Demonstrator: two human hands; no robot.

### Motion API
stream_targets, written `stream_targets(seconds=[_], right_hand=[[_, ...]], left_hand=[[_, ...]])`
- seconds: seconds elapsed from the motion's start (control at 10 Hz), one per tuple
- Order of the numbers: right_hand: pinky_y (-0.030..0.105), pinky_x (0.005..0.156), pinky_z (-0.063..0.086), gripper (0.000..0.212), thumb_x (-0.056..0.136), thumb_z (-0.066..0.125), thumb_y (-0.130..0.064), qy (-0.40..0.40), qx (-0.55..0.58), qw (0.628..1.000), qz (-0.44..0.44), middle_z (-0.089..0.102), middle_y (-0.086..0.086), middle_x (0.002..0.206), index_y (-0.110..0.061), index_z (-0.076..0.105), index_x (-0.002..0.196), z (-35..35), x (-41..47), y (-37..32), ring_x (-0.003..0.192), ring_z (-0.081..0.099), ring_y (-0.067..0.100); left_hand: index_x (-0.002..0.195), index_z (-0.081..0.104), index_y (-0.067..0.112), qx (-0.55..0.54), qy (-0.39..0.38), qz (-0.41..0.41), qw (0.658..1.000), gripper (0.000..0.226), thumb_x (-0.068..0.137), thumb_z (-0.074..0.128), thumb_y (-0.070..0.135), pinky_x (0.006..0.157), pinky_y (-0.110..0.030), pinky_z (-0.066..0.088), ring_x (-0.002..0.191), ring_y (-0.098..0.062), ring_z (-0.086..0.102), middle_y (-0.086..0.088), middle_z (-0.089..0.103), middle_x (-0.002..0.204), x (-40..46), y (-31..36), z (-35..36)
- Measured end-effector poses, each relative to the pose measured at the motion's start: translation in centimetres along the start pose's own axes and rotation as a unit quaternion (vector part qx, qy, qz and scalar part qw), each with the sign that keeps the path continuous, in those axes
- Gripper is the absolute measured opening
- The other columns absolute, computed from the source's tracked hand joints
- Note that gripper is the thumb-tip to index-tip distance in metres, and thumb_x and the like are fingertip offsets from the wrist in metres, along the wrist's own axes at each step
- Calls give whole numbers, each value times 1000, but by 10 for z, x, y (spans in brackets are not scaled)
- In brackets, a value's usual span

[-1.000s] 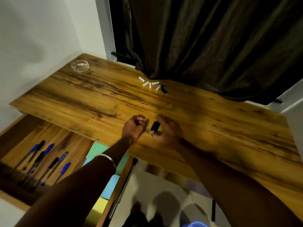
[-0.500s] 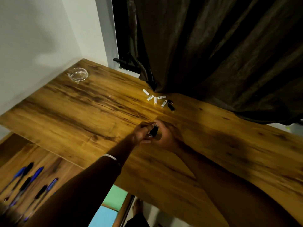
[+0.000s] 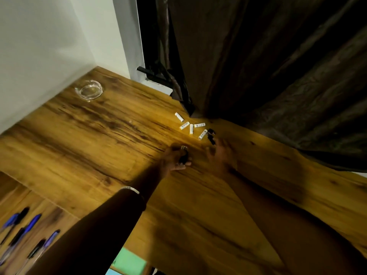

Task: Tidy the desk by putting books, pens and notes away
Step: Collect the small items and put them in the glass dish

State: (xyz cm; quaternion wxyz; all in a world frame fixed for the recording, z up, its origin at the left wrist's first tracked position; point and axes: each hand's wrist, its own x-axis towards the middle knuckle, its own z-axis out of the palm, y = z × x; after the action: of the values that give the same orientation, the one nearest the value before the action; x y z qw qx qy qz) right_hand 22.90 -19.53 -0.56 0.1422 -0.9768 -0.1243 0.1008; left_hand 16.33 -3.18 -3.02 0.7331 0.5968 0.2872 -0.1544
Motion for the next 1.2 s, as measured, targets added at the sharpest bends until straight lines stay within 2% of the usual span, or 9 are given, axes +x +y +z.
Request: stream_targets(seconds=[0.1, 0.2, 0.3, 0.4, 0.5, 0.8, 0.9, 1.1, 1.2], right_hand=[[43, 103, 40, 59, 91, 55, -40, 84, 28, 994, 62, 42, 12, 145, -18, 38, 144, 31, 35, 19, 130, 43, 29], [44, 102, 40, 57, 90, 55, -35, 76, 27, 995, 63, 43, 13, 142, -14, 40, 141, 36, 37, 16, 128, 45, 31], [45, 101, 40, 58, 89, 56, -35, 83, 19, 994, 63, 42, 12, 143, -17, 39, 141, 34, 37, 16, 128, 45, 31], [43, 101, 39, 57, 91, 53, -34, 77, -1, 996, 50, 38, 11, 147, -18, 38, 143, 39, 34, 18, 129, 43, 30], [43, 103, 37, 59, 91, 52, -34, 71, -2, 996, 52, 35, 11, 150, -19, 35, 145, 37, 33, 18, 132, 41, 30], [41, 98, 41, 56, 91, 53, -36, 94, -2, 995, 38, 40, 7, 145, -22, 38, 143, 36, 27, 19, 128, 45, 26], [40, 95, 43, 50, 93, 50, -37, 95, 14, 995, 18, 42, 5, 144, -22, 41, 140, 37, 23, 20, 126, 46, 25], [37, 92, 45, 47, 93, 50, -33, 94, 5, 995, -23, 44, 4, 142, -22, 42, 137, 39, 19, 15, 125, 47, 24], [41, 96, 45, 46, 92, 51, -30, 90, 6, 996, 16, 41, 8, 144, -22, 44, 137, 35, 26, 20, 126, 46, 26]], left_hand=[[134, 42, 1, 1, 11, 0, 1000, 38, 99, 46, 15, 70, -32, 55, 70, -16, 66, -13, 62, 103, 2, 5, 4], [133, 42, 2, 7, 17, -1, 1000, 36, 100, 45, 14, 68, -31, 55, 66, -14, 66, -11, 64, 95, 4, 6, 7], [128, 46, 7, 33, 50, 10, 998, 32, 98, 49, 14, 71, -34, 56, 72, -18, 64, -15, 64, 105, 7, 8, 13], [118, 57, 14, 182, 102, 83, 974, 27, 92, 58, 23, 70, -33, 56, 77, -17, 65, -9, 68, 101, 12, 8, 18], [117, 60, 15, 270, 142, 96, 948, 31, 89, 63, 28, 71, -26, 51, 94, -19, 64, -4, 66, 107, 14, 9, 21], [114, 63, 15, 226, 168, 96, 955, 34, 82, 71, 23, 63, -21, 54, 88, -18, 66, -5, 68, 104, 15, 5, 16], [112, 62, 9, 179, 160, 91, 966, 31, 84, 70, 17, 49, -6, 47, 83, -16, 64, -5, 67, 101, 14, 4, 15], [119, 57, 9, 73, 135, 34, 988, 36, 85, 67, 10, 64, -26, 57, 102, -29, 65, -14, 63, 116, 13, 8, 17], [118, 56, 9, 51, 138, 22, 989, 33, 86, 65, 7, 66, -30, 58, 105, -33, 64, -17, 61, 119, 13, 7, 17]])
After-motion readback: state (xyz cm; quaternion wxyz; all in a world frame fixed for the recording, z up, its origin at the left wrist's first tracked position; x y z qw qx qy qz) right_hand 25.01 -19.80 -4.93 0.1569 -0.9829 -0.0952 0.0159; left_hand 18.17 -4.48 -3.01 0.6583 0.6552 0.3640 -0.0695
